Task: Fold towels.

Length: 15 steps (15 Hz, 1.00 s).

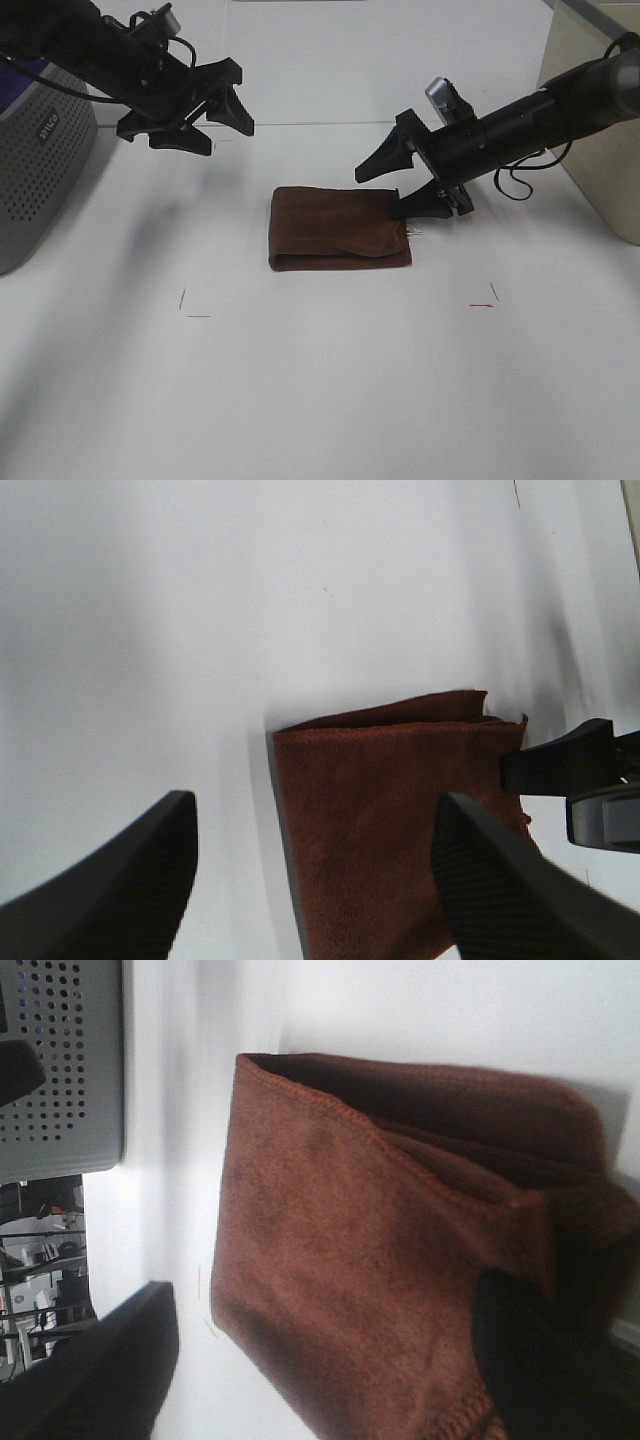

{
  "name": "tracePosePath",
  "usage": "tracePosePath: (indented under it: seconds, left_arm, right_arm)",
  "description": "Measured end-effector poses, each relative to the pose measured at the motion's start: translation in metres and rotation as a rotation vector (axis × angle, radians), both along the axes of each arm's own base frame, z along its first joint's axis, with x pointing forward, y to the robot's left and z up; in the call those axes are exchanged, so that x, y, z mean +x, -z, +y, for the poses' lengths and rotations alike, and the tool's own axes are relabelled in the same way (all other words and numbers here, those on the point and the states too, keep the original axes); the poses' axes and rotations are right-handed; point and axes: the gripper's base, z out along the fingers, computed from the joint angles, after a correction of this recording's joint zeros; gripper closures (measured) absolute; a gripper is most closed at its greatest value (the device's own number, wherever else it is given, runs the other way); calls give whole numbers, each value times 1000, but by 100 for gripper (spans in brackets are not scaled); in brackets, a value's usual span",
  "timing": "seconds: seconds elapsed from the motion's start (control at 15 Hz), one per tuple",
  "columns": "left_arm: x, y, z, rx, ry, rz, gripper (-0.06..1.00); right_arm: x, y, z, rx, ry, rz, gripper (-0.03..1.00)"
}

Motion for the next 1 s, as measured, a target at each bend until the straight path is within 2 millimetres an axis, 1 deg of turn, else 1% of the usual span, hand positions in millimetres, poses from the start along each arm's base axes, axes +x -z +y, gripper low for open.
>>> tracePosePath:
  seconds: [0.13, 0.27, 0.33, 0.4, 0.47, 0.53, 0.6, 0.67, 0.8, 0.87, 1.0]
  left_arm:
    - [0, 0, 0, 0, 1, 1, 30]
    - [-1, 0, 0, -1, 5, 6, 30]
    - [-2, 0, -1, -3, 13, 15, 30]
    - [-3, 1, -1, -5, 21, 25, 30]
    - [-5, -1, -2, -5, 38, 37, 30]
    - [-8, -3, -1, 11, 66, 47, 30]
    - [-12, -9, 0, 33, 99, 51, 30]
    - [-17, -21, 2, 67, 132, 35, 30]
    - [-30, -55, 6, 103, 176, 3, 30]
    - [-39, -72, 8, 121, 189, 8, 30]
    - [-61, -107, 17, 192, 188, 20, 30]
  right_arm:
    - [0, 5, -10, -46, -4, -5, 20]
    - [0, 8, -12, -77, -18, -11, 20]
    - [-1, 6, -11, -66, -28, -5, 20]
    - [-2, -1, -11, -54, -34, -11, 20]
    - [-2, -14, -11, -56, -44, -36, 20]
    - [-4, -31, -12, -76, -57, -65, 20]
    - [-7, -47, -14, -120, -69, -80, 20]
    - [-11, -63, -18, -181, -78, -87, 20]
    - [-23, -96, -27, -296, -81, -72, 20]
    - [-31, -111, -32, -354, -85, -59, 20]
    - [-49, -147, -40, -445, -82, -48, 20]
